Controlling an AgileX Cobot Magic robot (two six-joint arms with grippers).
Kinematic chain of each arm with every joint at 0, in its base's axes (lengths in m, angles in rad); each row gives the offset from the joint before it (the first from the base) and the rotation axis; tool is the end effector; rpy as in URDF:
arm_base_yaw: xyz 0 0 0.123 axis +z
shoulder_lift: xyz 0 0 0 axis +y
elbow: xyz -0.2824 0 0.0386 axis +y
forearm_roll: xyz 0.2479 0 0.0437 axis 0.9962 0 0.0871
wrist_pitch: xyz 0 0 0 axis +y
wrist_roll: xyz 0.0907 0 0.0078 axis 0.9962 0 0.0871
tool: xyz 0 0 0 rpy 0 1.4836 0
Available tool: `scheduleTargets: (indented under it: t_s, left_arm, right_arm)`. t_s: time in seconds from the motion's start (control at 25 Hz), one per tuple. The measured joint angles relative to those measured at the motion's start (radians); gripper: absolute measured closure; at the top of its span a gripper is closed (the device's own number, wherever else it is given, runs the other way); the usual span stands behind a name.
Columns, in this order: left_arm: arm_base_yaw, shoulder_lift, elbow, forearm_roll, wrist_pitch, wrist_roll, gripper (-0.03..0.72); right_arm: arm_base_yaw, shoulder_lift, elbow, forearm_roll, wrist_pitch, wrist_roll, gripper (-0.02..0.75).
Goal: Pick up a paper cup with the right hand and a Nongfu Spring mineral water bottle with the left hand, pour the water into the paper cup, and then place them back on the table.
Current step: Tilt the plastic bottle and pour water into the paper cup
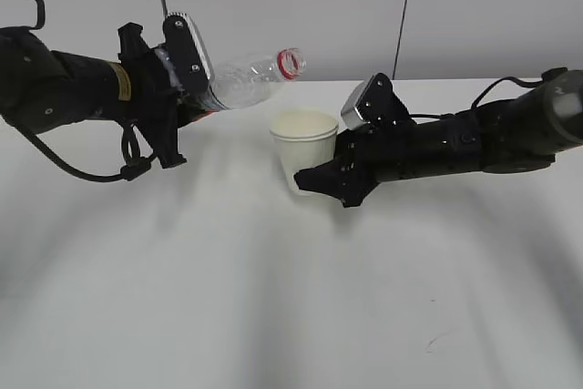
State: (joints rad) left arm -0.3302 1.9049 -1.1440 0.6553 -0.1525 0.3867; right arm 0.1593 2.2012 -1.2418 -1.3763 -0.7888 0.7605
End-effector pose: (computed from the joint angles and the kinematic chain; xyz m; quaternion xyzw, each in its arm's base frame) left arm 0.3907 -0.1427 0.1902 0.5682 0.6621 0.1304 0.4709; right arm 0.4112 0.1302 0.1093 -0.4377 0.7308 0.2578 0.4559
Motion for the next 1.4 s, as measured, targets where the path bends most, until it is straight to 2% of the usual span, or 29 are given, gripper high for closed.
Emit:
scheduleTargets:
  t_s: [0.24,0.56,1.4]
  left_arm:
    - [0.0,0.0,-0.068,-0.003,0.089,0.013,0.439]
    - [0.0,0.0,-0.075,0.045,0.113,0.032,0.435]
    - [0.0,0.005,-0.14,0.245,0.225,0.034,0.432]
  right_arm:
    - [0.0,0.0,0.0,-0.028,0.0,0.014,0.28]
    - [-0.006,0.0,-0.004,-0.019,0.0,0.016,0.281]
    - [-0.008,0.0,-0.024,-0.017,-0.023,0.026,0.281]
